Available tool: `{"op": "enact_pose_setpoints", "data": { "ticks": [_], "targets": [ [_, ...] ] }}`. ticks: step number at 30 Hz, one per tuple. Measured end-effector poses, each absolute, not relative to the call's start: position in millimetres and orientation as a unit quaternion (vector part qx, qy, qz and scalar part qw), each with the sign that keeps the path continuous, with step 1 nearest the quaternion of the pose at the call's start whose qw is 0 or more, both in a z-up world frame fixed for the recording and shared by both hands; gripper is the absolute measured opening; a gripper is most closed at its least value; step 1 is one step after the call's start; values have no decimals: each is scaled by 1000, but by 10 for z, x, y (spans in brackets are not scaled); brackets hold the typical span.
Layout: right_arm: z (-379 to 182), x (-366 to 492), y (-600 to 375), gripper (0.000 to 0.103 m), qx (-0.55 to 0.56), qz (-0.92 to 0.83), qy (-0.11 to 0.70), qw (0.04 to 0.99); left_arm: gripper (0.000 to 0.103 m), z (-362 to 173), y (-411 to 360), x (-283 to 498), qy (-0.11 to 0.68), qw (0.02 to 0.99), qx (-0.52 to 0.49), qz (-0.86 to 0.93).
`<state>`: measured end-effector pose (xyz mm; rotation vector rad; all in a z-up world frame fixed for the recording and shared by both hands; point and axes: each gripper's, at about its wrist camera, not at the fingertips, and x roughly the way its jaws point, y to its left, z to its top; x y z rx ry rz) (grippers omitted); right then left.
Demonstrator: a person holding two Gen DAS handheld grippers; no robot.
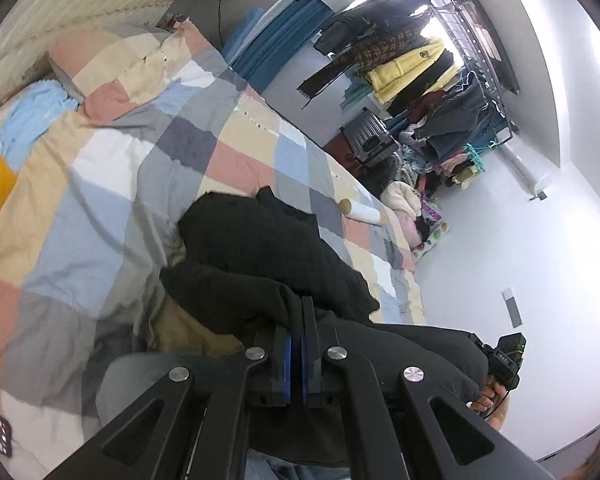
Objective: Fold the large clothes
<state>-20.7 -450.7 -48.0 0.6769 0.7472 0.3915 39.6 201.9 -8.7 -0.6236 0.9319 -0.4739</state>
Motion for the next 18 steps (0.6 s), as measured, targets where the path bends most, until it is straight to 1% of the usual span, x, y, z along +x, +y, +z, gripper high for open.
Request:
{"op": "enact_pose_setpoints", "data": {
  "ticks": [3,7,9,13,18],
  "targets": [
    [-423,23,-4574,5,327,172,351,860,2,-10,1907,719,442,832,-263,-208],
    [-395,521,-4691,5,348,157,333,862,2,100,1834,1146,435,838,-263,-197],
    [-374,755,-4730,5,352,148,327,864,2,170,1739,1399,430,849,-246,-185],
    [-342,1218,-4750,5,342,121,322,874,3,249,1564,1858,426,863,-219,-157],
    [-384,1685,-4773,5,321,80,320,888,3,189,1325,2445,424,879,-178,-125]
  ]
}}
